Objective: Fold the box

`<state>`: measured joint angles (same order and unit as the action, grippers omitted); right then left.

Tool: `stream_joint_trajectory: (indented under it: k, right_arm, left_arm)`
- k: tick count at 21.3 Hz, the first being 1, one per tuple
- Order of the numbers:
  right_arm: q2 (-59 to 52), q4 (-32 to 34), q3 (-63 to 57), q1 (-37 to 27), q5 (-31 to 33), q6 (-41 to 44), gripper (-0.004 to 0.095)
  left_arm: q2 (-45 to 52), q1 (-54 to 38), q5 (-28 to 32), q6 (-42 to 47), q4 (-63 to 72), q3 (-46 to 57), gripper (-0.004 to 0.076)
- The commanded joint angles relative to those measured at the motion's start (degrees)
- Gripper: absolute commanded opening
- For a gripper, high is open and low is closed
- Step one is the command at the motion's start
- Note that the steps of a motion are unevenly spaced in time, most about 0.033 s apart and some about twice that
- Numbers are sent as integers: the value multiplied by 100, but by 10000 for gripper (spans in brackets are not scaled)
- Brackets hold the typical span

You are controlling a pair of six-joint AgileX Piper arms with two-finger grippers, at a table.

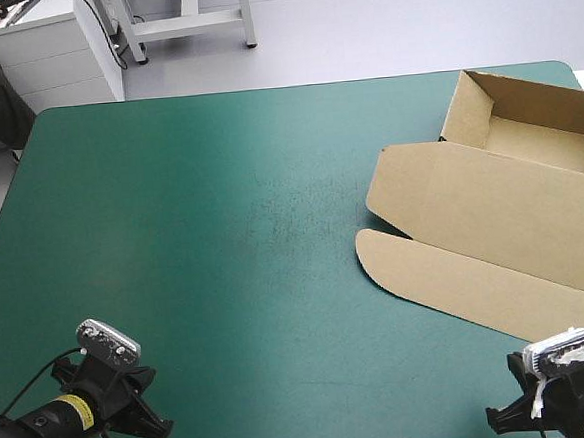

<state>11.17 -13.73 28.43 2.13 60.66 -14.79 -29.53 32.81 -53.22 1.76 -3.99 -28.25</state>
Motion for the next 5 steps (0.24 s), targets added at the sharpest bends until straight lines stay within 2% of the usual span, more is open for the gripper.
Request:
stream_joint_trajectory:
  k: [1,5]
  right_arm:
    - [84,-107,134,2,-348,-20,-1]
    - [84,-107,134,2,-348,-20,-1]
  left_arm:
    - [-25,12,282,-9,51,-134,-8]
    - [-25,12,413,-9,51,-43,-8]
